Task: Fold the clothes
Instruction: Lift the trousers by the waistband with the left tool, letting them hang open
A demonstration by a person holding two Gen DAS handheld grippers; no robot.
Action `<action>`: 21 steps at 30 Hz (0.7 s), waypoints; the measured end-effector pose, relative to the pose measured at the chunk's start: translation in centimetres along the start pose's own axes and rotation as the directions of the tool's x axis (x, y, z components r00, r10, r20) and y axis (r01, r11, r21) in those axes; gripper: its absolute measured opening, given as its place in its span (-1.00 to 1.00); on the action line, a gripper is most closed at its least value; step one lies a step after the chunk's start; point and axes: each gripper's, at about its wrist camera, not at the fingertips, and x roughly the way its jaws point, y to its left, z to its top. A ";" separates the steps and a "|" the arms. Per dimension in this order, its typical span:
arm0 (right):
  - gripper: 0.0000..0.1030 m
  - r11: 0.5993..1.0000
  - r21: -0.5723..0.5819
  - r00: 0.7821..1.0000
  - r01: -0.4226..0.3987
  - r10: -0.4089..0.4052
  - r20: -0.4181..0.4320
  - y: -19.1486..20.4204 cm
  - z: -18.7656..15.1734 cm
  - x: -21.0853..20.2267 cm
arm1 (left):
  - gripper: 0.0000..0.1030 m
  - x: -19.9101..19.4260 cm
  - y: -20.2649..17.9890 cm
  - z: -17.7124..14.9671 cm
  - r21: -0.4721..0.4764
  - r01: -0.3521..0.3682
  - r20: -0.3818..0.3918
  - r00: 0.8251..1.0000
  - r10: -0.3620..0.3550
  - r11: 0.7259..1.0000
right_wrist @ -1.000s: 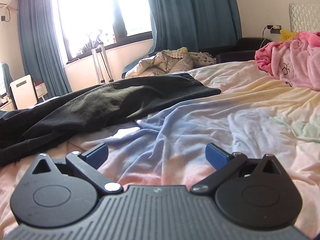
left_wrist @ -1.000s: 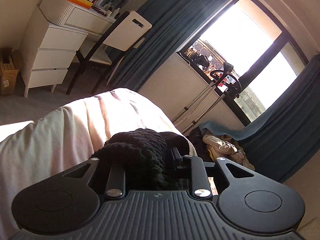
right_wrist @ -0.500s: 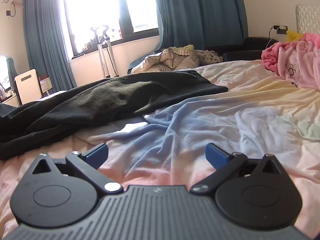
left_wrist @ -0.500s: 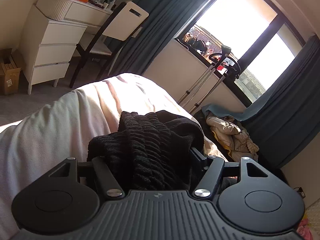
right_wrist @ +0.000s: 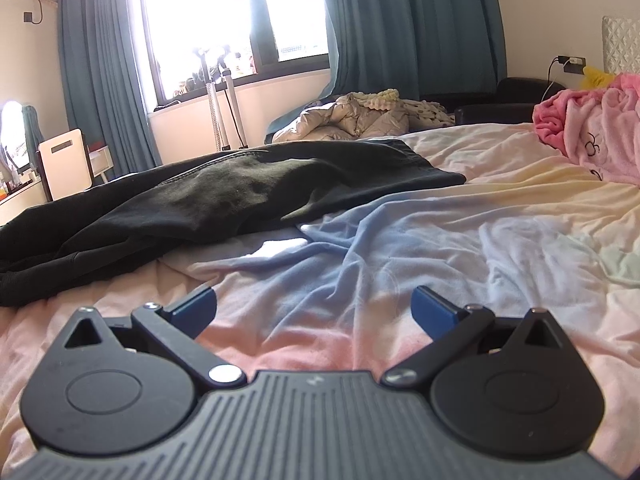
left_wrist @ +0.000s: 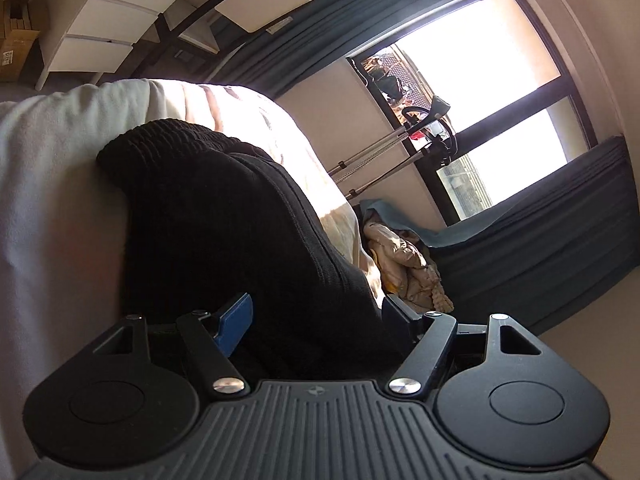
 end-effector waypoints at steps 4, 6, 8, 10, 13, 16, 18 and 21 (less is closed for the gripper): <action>1.00 1.000 -0.010 1.000 0.001 -0.001 -0.014 0.2 -0.2 0.5 | 0.45 2.4 1.1 -0.3 -0.032 -0.072 -0.028 0.997 0.071 0.997; 1.00 1.000 -0.014 1.000 0.000 -0.001 -0.020 0.3 -0.4 0.8 | 0.45 3.1 2.1 -0.7 -0.055 -0.090 -0.051 0.995 0.087 0.994; 1.00 1.000 -0.017 1.000 -0.004 0.003 -0.026 0.4 -0.4 1.2 | 0.45 3.5 2.9 -0.7 -0.047 -0.082 -0.056 0.995 0.079 0.996; 1.00 1.000 -0.025 0.999 -0.010 0.010 -0.032 0.6 -0.6 1.5 | 0.45 4.2 3.2 -0.5 -0.049 -0.079 -0.061 0.995 0.076 0.996; 1.00 0.999 -0.041 0.999 -0.020 0.019 -0.040 0.9 -0.8 2.0 | 0.43 5.4 2.1 0.3 0.051 -0.080 -0.037 0.996 0.082 0.996; 1.00 0.999 -0.032 0.998 -0.025 0.023 -0.055 0.8 -1.0 2.2 | 0.33 7.1 0.0 1.2 0.144 -0.123 -0.014 0.992 0.126 0.982; 1.00 1.000 -0.023 0.998 -0.019 0.017 -0.061 0.8 -1.1 2.1 | -0.27 8.0 -1.8 1.9 0.228 -0.178 0.023 0.984 0.177 0.957; 1.00 1.000 0.006 0.995 -0.023 0.024 -0.094 0.7 -1.5 2.3 | -0.67 9.1 -4.5 3.3 0.335 -0.217 0.054 0.976 0.211 0.917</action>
